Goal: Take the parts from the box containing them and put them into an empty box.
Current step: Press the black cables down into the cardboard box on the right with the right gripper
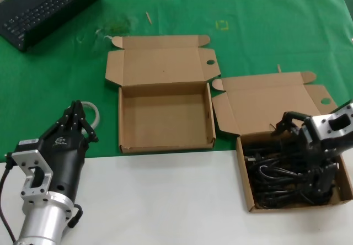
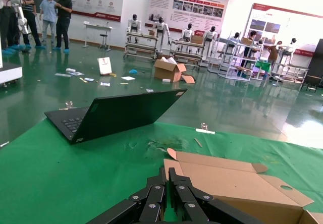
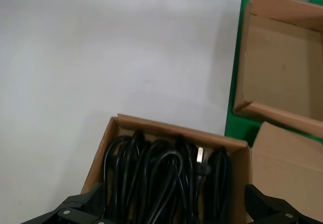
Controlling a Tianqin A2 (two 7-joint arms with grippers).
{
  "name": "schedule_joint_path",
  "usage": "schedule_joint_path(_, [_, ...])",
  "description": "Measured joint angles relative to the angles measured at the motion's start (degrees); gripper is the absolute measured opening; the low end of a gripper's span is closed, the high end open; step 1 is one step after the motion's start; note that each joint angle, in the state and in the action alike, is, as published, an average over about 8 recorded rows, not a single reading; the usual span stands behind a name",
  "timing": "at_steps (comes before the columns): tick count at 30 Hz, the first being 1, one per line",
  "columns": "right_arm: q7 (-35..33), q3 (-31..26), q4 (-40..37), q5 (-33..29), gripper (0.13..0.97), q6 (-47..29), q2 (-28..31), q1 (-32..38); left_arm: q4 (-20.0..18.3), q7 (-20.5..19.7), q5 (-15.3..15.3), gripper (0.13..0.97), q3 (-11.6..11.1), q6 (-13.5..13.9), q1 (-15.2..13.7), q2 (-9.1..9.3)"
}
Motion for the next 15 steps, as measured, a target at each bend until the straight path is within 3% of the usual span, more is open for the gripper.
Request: schedule_joint_path(15, [-0.3, -0.7, 0.7, -1.1, 0.966, 1.6, -1.6, -2.7, 0.0, 0.0, 0.0, 0.156, 0.0, 0.0, 0.0, 0.00])
